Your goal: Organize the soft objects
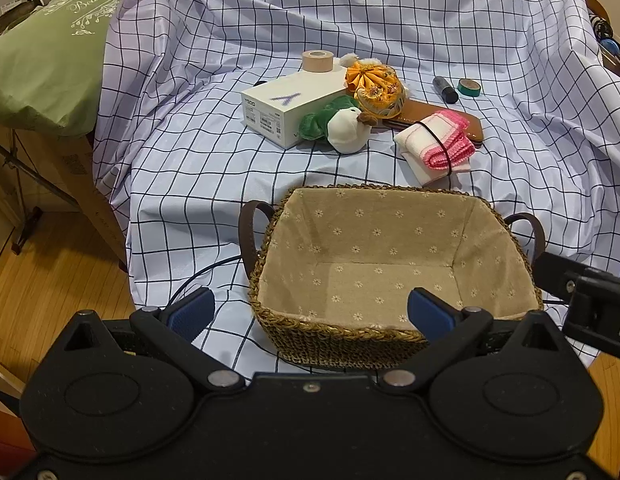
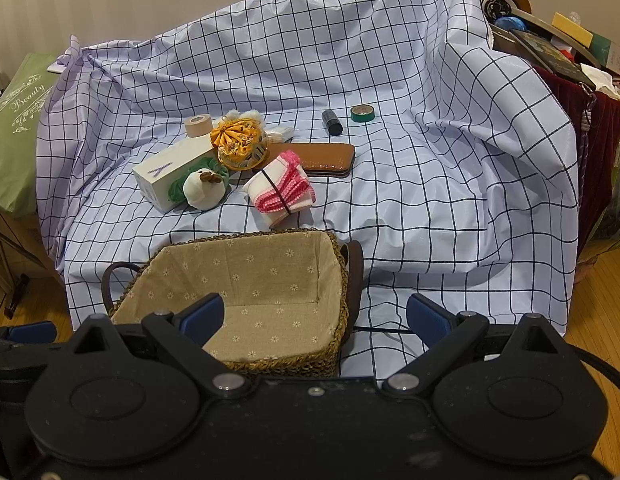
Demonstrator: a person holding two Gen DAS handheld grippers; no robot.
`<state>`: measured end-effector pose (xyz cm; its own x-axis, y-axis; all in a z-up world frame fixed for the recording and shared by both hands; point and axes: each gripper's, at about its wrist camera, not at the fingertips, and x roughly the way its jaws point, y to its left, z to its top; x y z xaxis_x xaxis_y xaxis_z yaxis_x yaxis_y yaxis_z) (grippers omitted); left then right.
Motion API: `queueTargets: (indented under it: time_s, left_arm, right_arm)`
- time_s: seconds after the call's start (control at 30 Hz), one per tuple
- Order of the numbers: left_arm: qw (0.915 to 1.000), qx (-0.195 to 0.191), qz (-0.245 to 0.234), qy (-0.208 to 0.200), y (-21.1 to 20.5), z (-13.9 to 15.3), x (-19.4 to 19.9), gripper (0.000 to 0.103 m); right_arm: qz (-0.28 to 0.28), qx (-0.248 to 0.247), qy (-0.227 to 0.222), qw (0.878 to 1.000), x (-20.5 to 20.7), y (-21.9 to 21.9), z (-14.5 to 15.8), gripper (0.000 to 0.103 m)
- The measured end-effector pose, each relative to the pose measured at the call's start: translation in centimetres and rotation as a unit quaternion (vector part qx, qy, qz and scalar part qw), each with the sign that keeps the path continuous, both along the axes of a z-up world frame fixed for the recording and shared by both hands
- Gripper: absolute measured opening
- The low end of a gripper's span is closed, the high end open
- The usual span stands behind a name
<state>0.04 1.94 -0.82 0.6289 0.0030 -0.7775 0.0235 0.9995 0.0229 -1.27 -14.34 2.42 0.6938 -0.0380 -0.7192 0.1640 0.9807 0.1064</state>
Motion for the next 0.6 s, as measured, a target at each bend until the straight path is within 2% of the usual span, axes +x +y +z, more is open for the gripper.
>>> queueTargets:
  time_s: [0.4,0.6]
  left_arm:
    - [0.9999,-0.008,0.003,-0.009,-0.27,0.33,0.24,0.100]
    - [1.0000,0.001,-0.004,-0.003,-0.78,0.09,0.89,0.100]
  right_arm:
    - [-0.002,0.005,0.005,1.000,0.20,-0.13,-0.48,0.098]
    - [-0.009,0.008,0.016,1.000,0.92,-0.63,-1.00,0.098]
